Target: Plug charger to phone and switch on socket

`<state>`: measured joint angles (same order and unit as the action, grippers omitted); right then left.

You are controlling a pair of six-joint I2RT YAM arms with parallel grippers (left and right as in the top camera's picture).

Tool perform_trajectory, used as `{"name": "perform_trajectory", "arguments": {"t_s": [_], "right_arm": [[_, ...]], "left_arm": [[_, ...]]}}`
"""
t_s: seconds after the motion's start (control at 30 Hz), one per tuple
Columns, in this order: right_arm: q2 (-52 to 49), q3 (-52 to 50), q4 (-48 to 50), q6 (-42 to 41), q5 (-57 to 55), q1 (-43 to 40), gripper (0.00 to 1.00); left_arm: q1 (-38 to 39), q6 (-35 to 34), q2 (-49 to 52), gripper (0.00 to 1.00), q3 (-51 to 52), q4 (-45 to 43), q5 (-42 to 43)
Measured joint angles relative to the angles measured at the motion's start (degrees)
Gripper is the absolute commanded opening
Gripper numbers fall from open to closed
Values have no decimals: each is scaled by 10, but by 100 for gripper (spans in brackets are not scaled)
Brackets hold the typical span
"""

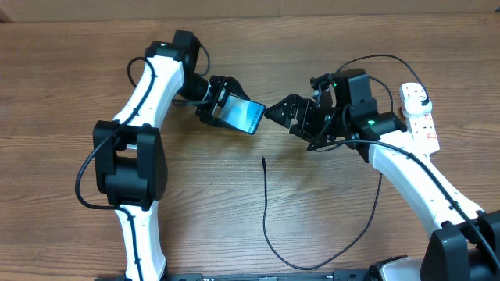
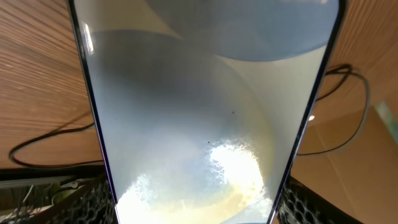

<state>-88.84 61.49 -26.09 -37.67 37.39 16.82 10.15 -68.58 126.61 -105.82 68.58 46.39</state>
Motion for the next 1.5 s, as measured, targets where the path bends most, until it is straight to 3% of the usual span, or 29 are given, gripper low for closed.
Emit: {"name": "perform_trajectory", "arguments": {"t_s": [0.27, 0.67, 1.5], "right_arm": [[0, 0, -3, -58, -70, 24, 99], [0, 0, -3, -73, -131, 52, 67], [-6, 0, -5, -73, -188, 54, 35]], "left_arm": [[38, -23, 0, 4, 0, -4, 11], [101, -65, 0, 4, 0, -62, 31], [112, -77, 0, 4, 0, -70, 86]]}}
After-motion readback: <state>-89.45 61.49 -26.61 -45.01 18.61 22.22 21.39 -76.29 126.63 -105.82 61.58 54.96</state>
